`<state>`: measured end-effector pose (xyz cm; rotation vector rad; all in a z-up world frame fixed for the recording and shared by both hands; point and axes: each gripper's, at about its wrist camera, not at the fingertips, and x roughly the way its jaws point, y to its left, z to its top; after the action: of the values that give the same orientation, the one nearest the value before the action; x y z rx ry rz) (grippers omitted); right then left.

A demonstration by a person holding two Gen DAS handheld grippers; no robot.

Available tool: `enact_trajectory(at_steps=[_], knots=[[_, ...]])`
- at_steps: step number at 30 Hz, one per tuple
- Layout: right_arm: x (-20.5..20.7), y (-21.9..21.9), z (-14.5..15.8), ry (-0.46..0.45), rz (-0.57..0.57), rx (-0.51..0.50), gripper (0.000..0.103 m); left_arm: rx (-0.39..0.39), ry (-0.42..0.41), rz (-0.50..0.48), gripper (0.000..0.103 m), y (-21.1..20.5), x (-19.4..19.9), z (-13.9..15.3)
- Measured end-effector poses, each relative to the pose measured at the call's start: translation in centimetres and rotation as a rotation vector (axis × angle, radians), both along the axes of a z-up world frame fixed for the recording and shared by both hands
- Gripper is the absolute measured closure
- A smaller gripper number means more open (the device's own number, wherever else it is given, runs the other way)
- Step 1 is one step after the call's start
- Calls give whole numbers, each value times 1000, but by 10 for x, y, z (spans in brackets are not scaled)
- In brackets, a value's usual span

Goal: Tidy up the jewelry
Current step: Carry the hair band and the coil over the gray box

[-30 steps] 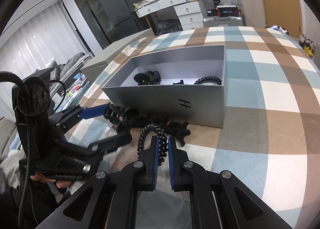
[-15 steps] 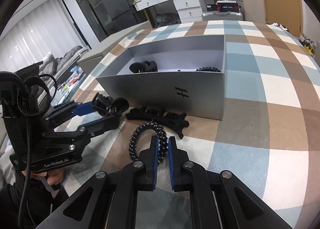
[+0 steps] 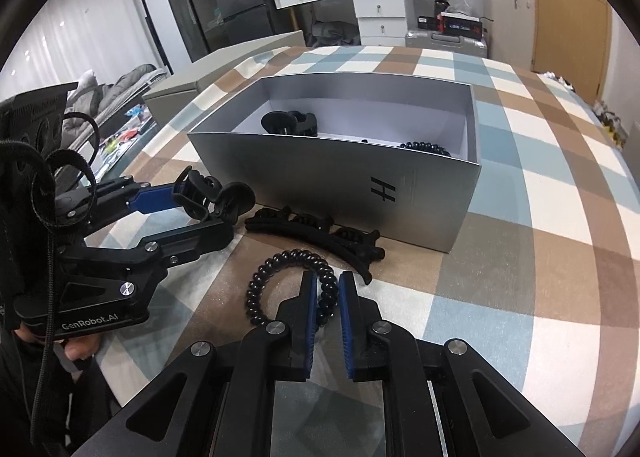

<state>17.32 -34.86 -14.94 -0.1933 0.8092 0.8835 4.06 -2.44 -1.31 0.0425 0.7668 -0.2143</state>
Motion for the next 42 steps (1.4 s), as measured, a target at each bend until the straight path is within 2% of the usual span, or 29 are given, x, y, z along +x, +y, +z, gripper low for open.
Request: enact_trajectory(at_steps=[7, 10, 13, 26, 36, 42], knots=[[-1, 0, 0, -15, 14, -9, 90, 2, 0, -3, 58, 0, 0, 0], [-5, 3, 0, -56, 16, -37, 94, 1, 1, -4, 58, 1, 0, -1], [-5, 2, 0, -47, 13, -25, 95, 1, -3, -6, 58, 1, -1, 0], [-6, -15, 21, -67, 18, 122, 95, -17, -70, -5, 58, 3, -8, 12], [3, -35, 47, -77, -57, 278, 95, -18, -137, 34, 58, 7, -7, 28], [16, -40, 63, -66, -109, 332, 95, -23, -158, 53, 58, 8, 1, 36]])
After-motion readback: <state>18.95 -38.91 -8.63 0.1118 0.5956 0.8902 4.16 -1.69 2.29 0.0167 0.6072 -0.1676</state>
